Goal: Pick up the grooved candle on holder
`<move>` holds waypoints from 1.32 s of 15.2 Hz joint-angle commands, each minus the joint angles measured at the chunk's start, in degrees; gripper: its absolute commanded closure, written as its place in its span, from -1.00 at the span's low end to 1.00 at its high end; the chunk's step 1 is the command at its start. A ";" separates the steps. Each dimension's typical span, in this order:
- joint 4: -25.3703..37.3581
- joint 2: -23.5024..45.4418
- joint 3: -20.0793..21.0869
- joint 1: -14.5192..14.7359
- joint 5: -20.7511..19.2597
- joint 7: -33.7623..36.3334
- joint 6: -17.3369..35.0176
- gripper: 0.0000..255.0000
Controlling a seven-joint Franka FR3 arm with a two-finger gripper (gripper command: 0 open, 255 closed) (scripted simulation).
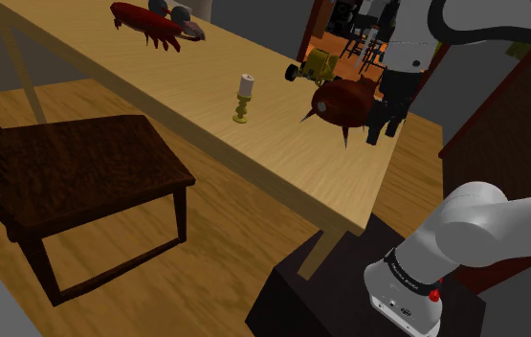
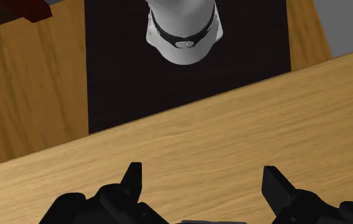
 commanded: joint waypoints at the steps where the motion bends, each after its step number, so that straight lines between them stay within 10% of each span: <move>1: 0.00 0.00 0.00 0.00 0.00 0.00 0.00 -1.00; 20: 38.03 38.85 9.01 3.85 2.47 9.99 4.53 -1.00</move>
